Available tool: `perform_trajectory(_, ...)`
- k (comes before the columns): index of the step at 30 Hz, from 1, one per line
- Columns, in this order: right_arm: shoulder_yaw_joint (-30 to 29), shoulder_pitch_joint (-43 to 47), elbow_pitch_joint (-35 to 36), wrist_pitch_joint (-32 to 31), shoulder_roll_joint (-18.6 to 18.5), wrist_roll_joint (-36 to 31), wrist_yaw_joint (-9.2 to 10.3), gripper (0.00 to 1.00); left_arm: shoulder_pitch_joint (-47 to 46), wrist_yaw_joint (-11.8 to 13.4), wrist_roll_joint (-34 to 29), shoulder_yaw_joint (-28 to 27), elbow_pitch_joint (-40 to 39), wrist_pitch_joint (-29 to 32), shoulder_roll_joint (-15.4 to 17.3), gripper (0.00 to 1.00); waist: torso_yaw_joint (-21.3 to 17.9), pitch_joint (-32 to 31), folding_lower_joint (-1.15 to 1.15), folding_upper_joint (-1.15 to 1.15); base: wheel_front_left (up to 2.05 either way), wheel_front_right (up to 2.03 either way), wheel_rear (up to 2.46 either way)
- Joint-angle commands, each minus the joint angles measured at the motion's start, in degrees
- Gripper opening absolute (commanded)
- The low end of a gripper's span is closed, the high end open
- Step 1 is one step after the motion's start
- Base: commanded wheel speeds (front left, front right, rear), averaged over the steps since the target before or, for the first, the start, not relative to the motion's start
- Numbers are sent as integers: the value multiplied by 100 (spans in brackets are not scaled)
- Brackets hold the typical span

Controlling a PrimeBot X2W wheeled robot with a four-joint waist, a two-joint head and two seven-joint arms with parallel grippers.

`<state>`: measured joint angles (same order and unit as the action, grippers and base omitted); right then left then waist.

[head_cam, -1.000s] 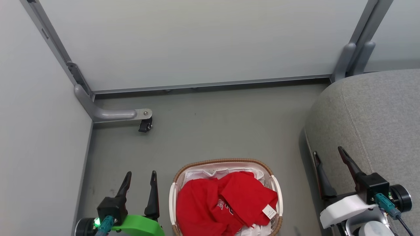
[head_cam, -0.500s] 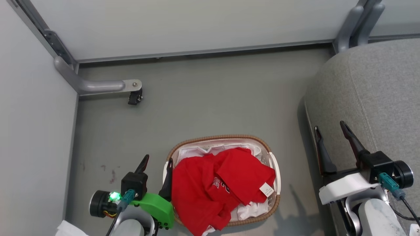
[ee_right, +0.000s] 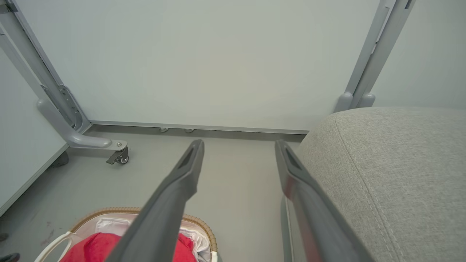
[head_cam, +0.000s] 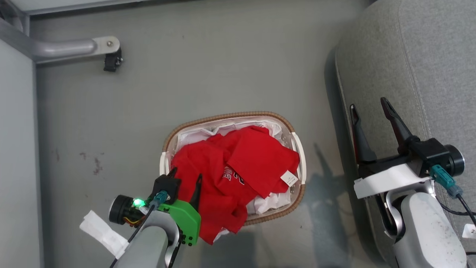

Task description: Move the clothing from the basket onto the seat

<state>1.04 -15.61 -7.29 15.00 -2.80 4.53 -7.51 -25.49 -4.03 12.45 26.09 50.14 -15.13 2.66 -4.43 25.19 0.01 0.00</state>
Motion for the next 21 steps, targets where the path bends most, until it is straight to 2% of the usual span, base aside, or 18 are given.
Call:
perform_trajectory(1,28,-124,31,28,-18,33,4,100,-179,14,-47,71,130,-4,40,100,-361,613,-1,0,0,0,0)
perform_trajectory(10,209,-481,170,28,-17,266,4,100,-814,102,88,386,848,-4,40,100,-682,1299,-1,0,0,0,0)
perform_trajectory(21,420,-670,275,28,-17,480,4,100,-1312,116,107,403,1366,-4,51,100,-993,1906,-1,0,0,0,0)
